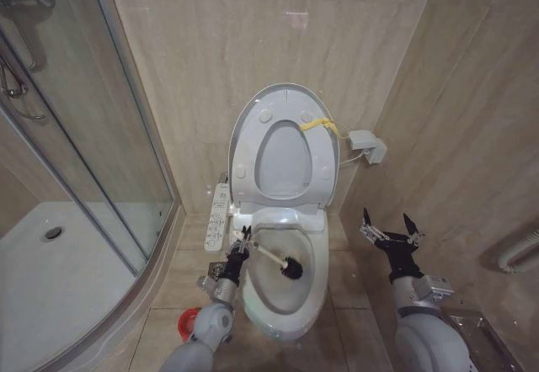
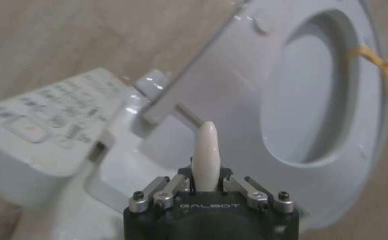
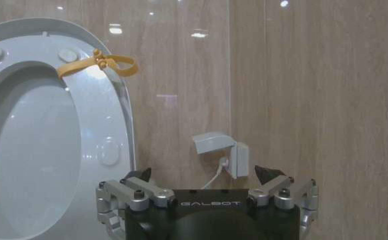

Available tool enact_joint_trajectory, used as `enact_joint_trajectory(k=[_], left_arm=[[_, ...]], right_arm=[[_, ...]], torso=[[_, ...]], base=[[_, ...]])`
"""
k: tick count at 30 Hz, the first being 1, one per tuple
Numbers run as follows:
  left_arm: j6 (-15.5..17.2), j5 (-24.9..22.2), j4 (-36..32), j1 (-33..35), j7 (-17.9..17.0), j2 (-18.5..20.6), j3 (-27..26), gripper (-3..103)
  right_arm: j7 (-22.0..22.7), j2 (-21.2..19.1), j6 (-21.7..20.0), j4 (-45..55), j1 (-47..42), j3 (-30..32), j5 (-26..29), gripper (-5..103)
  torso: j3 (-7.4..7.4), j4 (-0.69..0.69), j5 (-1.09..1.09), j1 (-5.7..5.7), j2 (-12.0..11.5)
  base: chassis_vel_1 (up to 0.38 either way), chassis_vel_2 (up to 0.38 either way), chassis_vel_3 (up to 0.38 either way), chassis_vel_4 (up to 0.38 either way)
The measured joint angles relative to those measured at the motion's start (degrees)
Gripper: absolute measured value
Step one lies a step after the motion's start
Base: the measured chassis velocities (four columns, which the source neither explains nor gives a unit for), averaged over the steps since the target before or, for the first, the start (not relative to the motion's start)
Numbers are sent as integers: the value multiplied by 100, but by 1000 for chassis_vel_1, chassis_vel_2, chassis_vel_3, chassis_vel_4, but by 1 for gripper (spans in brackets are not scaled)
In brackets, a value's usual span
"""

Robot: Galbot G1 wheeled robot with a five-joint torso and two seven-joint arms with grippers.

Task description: Open the toilet lid, clean the toilet bowl with a toilet brush, close the toilet lid, and flush.

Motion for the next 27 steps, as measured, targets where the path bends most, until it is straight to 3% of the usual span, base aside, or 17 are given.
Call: enact_joint_trajectory(k=[6,13,19,22,25,26,27], left_arm=[[-245,251,580,-281,552,-7,362,22],[-274,720,793,-336,695,-11,542,22],[-312,1835,924,-250,726,87,527,22],[-314,1729,927,-245,773,73,519,22],[-271,943,792,-247,870,35,533,22],[-271,943,792,-247,870,35,533,22],[-218,501,659,-241,902,25,548,22]], right_arm=[[-8,5,22,-21,-13,40,1,100],[-6,5,23,25,-55,92,18,100],[-20,12,38,63,-118,177,47,100],[-21,16,41,71,-123,177,48,100],[-21,9,43,73,-125,178,50,100],[-21,9,43,73,-125,178,50,100],[-21,7,46,71,-126,186,50,100]], torso=[[0,2,1,0,0],[-1,4,1,-1,1],[-1,1,0,-1,1],[-1,0,-2,-1,1],[1,-2,-3,0,-1],[1,-2,-3,0,-1],[2,-2,-2,1,-1]], base=[[0,0,0,0],[0,0,0,0],[0,0,0,0],[0,0,0,0],[0,0,0,0],[0,0,0,0],[0,0,0,0]])
